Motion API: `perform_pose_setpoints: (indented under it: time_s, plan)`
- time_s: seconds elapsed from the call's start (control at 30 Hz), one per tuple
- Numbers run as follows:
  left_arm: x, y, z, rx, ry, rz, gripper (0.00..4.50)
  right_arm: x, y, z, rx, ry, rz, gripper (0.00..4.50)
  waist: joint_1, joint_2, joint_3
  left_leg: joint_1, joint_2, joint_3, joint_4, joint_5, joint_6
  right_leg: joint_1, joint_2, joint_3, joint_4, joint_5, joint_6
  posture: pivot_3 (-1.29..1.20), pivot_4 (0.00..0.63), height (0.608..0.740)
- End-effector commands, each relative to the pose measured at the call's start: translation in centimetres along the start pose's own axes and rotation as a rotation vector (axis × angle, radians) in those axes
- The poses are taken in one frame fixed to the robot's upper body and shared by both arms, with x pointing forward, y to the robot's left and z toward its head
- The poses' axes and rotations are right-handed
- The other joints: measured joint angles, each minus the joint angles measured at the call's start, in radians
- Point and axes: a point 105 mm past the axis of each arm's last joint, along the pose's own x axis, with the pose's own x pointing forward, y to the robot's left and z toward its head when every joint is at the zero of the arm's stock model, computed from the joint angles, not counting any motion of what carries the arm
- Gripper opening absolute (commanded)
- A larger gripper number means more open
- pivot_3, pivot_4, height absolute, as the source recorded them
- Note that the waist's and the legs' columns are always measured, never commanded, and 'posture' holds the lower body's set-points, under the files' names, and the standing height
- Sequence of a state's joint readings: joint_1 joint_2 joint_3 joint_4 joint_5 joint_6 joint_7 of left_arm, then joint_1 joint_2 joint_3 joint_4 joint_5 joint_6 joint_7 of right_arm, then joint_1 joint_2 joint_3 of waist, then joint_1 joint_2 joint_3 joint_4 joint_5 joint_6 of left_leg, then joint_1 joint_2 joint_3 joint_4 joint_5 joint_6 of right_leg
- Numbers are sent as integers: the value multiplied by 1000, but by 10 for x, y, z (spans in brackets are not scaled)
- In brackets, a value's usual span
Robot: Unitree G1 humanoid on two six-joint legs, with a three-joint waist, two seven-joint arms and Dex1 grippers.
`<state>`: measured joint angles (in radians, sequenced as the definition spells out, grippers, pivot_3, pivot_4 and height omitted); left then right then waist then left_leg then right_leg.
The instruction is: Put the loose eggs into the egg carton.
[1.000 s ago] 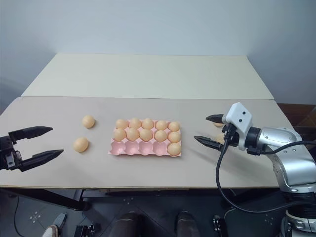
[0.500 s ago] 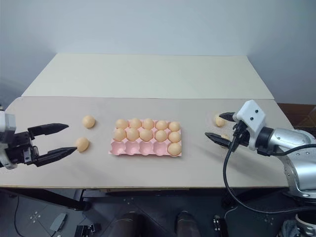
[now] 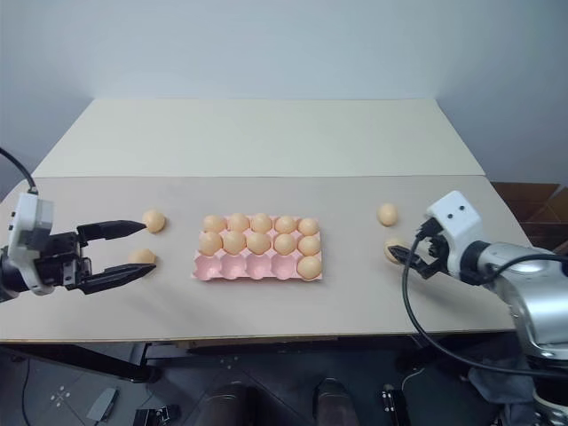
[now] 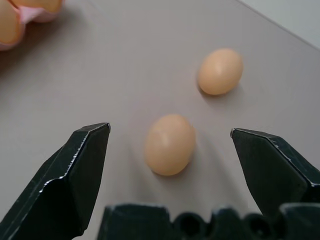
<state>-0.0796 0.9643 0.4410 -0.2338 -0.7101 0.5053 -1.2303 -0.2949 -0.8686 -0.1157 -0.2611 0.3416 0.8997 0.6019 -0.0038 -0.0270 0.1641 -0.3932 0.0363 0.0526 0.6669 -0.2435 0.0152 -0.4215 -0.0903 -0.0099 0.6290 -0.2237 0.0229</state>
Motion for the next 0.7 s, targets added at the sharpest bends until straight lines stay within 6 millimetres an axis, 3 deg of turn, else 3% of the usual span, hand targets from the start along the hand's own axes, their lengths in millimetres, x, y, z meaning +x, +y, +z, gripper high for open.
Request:
perform_pose_setpoints:
  time_s: [0.03,0.13,0.2,0.27,0.4,0.5,0.57,0.63,0.7]
  plan:
    - [-5,2,8,39,6,3,4483,12,-8,-3,18,38,-57,4500,-1,0,0,-1,0,0,0,0,0,0,0,0,0,0,0,0,150,740]
    - [-6,1,8,42,7,7,4498,25,-16,-15,40,98,-115,4321,-4,0,0,-2,-1,0,0,0,0,-1,0,0,0,1,0,0,150,740]
    - [-5,1,8,43,6,8,4500,28,-17,-14,52,86,-113,3931,-2,0,0,-2,-1,0,0,0,0,-1,-1,0,-1,1,1,0,150,740]
    - [-5,1,8,44,6,7,4500,27,-14,-9,55,70,-93,3248,-1,0,0,-2,-1,0,0,0,0,-1,0,0,-1,1,1,0,150,740]
    - [-4,1,7,48,6,6,4500,20,-8,7,23,19,-75,1879,-4,0,0,-2,0,0,0,0,0,-1,0,0,0,1,1,0,150,740]
    - [-3,1,7,47,2,5,4500,10,7,38,-47,-79,-27,1744,-8,0,0,-2,0,0,0,0,0,-1,0,0,0,1,1,0,150,740]
    - [-3,0,6,46,1,3,4500,3,32,60,-79,-156,75,1744,-12,0,0,-2,0,0,0,0,0,-2,0,0,0,1,1,0,150,740]
    - [-2,-1,5,44,1,-1,4500,1,82,80,-139,-236,258,1744,-13,0,0,-2,1,0,0,0,0,-2,1,0,0,1,1,0,150,740]
    - [-1,-1,5,43,1,-4,4500,1,116,88,-172,-273,372,1744,-15,0,0,-1,3,-1,0,0,0,-1,2,0,0,1,1,0,150,740]
